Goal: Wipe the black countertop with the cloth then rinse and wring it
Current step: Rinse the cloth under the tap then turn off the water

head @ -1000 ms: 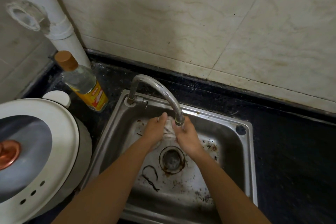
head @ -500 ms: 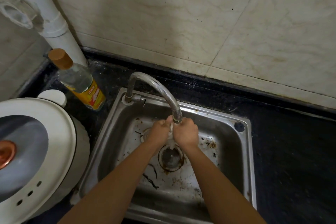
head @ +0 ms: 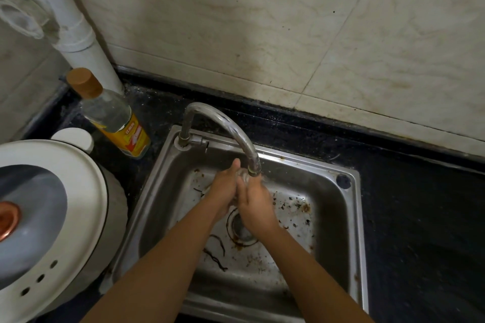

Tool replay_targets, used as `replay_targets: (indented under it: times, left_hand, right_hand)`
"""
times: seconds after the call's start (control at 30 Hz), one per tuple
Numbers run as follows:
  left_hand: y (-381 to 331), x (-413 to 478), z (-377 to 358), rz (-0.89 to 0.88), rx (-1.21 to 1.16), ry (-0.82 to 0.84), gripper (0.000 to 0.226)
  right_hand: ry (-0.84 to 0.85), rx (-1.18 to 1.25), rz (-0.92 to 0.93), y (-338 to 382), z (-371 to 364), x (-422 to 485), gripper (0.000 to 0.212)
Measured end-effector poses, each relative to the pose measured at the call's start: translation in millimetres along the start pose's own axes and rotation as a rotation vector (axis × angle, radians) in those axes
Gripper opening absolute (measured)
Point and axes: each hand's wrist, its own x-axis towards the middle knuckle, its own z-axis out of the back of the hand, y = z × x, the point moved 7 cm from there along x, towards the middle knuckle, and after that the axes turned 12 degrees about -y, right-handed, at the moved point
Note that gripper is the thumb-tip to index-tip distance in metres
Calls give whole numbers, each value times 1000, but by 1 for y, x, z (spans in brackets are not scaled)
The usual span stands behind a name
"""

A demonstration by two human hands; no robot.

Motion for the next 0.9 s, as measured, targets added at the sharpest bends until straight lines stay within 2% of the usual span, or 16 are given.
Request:
replay_targets:
  times: [0.07,0.2,0.3,0.4,0.47,0.57,0.7,0.83,0.9]
  left_hand:
    - [0,-1,-2,-18,31,-29,55]
    - [-3,-5,-5,-59,63,-59,56]
    - [-4,-10,-9,-91,99,-34,50]
    - [-4,-10,-9,-124,142,-22,45]
    - [-7,-9,-7,-151,122,-16,39]
    - [-12,-9,0,-195,80,4,31]
    - [-9,-6,13,-136,2,65,11]
    - [-6,-5,24,-77,-98,85,33]
    - [-7,-8,20,-16,-186,159,26]
  right_hand:
    - [-65,-44,-27,-2,3,6,38]
    - [-148,-80,-115,-10,11,15,27]
    - [-199,-81,-200,-19,17,20,37]
    - [-227,34,-370,-29,18,23,46]
    - [-205,108,-473,-32,18,24,48]
    - [-77,216,-585,-38,12,24,46]
    - [38,434,-645,-47,9,23,27]
    - [97,597,-639,-53,10,22,11]
    - [110,600,-589,-54,11,21,19]
